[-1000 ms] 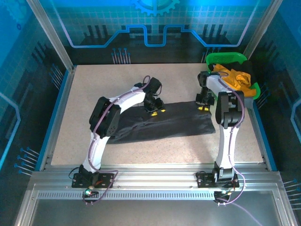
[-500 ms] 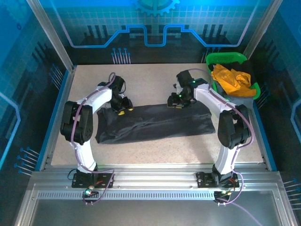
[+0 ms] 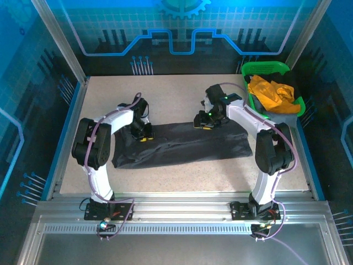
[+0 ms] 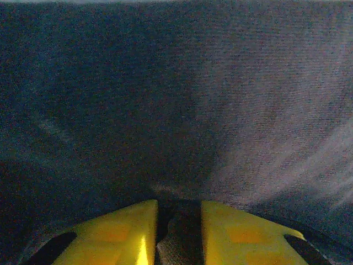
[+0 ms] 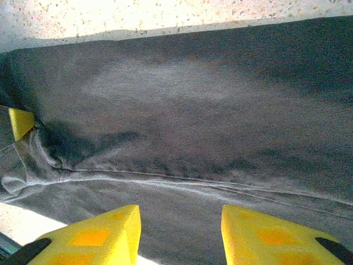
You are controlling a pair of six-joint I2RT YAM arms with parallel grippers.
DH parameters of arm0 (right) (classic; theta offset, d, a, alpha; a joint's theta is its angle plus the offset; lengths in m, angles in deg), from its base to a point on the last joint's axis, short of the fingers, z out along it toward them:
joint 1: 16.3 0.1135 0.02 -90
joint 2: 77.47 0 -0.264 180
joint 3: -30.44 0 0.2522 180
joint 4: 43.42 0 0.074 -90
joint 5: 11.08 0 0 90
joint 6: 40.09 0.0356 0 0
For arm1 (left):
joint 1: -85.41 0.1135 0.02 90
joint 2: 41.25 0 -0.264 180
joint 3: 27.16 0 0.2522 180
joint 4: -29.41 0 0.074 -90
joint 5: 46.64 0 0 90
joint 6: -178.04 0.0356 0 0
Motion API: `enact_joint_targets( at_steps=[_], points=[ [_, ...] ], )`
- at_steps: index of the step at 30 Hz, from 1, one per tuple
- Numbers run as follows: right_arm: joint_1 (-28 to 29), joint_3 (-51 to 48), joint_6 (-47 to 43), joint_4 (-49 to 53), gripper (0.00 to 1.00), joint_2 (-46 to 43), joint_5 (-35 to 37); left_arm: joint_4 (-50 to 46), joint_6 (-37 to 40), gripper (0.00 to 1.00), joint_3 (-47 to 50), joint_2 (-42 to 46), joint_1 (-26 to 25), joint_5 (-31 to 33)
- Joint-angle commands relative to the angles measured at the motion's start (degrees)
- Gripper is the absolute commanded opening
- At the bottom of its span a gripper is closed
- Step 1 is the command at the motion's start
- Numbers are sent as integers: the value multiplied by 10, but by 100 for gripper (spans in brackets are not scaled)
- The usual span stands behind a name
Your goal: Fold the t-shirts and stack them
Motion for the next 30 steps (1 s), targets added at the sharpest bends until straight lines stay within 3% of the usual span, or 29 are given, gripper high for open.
enact_joint_targets(
  at_steps=[1, 5, 13, 21, 23, 26, 30],
  points=[
    [-1, 2, 4, 0, 43, -18, -15, 6, -27, 17, 11, 48, -4, 12],
    [0, 2, -1, 4, 43, -20, -12, -14, -108, 0, 18, 88, -7, 9],
    [-7, -12, -3, 1, 42, -25, -15, -85, -296, 0, 52, 137, -70, -21],
    [-16, -28, -7, -5, 42, -28, -24, -73, -477, 0, 106, 171, -131, -19],
    [-17, -32, -7, -7, 42, -30, -27, -66, -516, 9, 117, 172, -144, -24],
    [-18, -36, -7, -7, 42, -30, -29, -31, -569, 14, 145, 177, -153, -57],
    [-18, -42, -5, -10, 42, -28, -32, 26, -622, 27, 177, 189, -153, -136]
  ],
)
